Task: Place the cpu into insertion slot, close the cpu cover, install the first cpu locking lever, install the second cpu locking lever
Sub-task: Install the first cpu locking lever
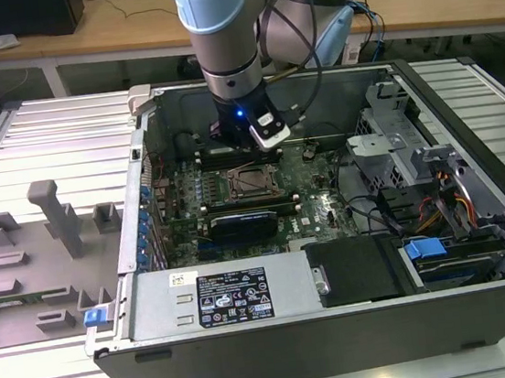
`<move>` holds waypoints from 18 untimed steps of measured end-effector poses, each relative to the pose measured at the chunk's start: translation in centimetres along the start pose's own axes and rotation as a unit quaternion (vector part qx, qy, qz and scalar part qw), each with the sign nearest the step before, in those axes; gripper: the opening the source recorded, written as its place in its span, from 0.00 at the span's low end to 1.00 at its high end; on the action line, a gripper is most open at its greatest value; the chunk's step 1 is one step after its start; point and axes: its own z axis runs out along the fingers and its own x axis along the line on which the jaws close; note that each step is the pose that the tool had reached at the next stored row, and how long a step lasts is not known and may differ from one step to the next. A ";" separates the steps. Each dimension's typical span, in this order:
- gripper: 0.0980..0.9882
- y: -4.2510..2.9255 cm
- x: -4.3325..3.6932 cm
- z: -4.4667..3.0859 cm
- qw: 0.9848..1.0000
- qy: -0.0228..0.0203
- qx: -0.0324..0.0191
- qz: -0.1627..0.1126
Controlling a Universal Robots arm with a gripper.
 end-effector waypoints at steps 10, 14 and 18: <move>0.01 0.23 0.59 0.19 0.999 -0.009 0.006 0.036; 0.01 0.28 0.71 0.30 0.999 -0.012 0.009 0.050; 0.01 0.51 0.85 0.48 0.998 -0.016 0.011 0.066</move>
